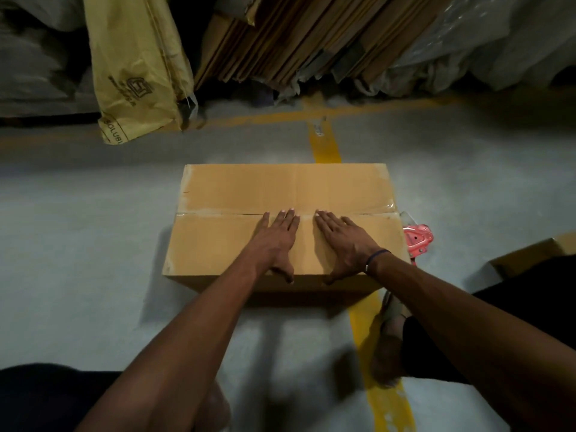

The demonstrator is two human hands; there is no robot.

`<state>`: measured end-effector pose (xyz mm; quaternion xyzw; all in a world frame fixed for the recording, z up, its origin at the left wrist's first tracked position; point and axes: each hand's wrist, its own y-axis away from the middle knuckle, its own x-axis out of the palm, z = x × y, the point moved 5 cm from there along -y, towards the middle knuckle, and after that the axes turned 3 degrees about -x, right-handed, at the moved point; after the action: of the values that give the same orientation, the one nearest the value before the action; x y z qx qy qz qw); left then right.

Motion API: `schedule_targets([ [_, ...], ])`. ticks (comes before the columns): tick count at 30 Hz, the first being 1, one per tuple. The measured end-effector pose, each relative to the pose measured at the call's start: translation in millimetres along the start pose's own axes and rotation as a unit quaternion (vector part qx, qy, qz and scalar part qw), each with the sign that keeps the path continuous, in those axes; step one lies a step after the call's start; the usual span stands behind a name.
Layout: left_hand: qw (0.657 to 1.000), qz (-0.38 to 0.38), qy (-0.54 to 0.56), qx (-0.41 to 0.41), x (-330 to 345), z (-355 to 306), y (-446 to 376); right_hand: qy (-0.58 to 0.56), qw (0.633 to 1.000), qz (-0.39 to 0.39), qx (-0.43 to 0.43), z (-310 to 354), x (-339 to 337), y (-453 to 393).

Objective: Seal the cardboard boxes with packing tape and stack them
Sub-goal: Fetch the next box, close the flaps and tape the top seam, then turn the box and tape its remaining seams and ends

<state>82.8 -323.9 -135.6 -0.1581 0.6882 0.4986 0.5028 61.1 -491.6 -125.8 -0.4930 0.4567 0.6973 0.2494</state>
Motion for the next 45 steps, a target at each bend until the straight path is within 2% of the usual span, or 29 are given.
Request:
schedule_targets([
  [10,0.999,-0.019,-0.027,-0.020,10.7,-3.4,43.8,0.054,0.998,0.003,-0.036,41.8,10.6,10.7],
  [12,0.998,-0.044,-0.004,-0.044,12.1,0.1,60.0,0.027,0.999,-0.025,-0.039,53.8,7.3,9.3],
  [14,0.991,-0.088,0.052,-0.092,15.1,-4.1,79.7,-0.016,0.995,-0.085,-0.045,56.3,-2.7,9.3],
  [16,0.966,-0.151,0.126,-0.166,21.7,-14.3,98.0,-0.057,0.989,-0.138,-0.019,41.5,-14.3,4.4],
  [18,0.928,-0.193,0.204,-0.243,32.3,-28.6,111.6,-0.099,0.982,-0.159,0.010,17.3,-24.5,-8.8],
  [23,0.809,-0.171,0.460,-0.323,62.1,-68.2,111.1,-0.147,0.976,-0.144,0.073,-58.7,-40.5,-67.5],
  [26,0.775,-0.161,0.509,-0.338,64.0,-81.2,98.9,-0.145,0.974,-0.108,0.137,-93.8,-48.8,-99.0],
  [29,0.767,-0.172,0.521,-0.334,65.9,-85.2,88.1,-0.126,0.975,-0.043,0.180,-111.1,-39.9,-113.4],
  [38,0.763,-0.216,0.508,-0.336,66.5,-59.9,85.7,-0.109,0.972,-0.067,0.195,-115.9,-21.3,-76.5],
  [42,0.760,-0.217,0.504,-0.348,61.0,-25.3,71.7,-0.154,0.961,-0.068,0.218,-120.1,-7.0,-41.2],
  [45,0.747,-0.248,0.519,-0.334,52.8,7.6,66.2,-0.232,0.948,-0.066,0.208,-117.5,4.0,-14.4],
])
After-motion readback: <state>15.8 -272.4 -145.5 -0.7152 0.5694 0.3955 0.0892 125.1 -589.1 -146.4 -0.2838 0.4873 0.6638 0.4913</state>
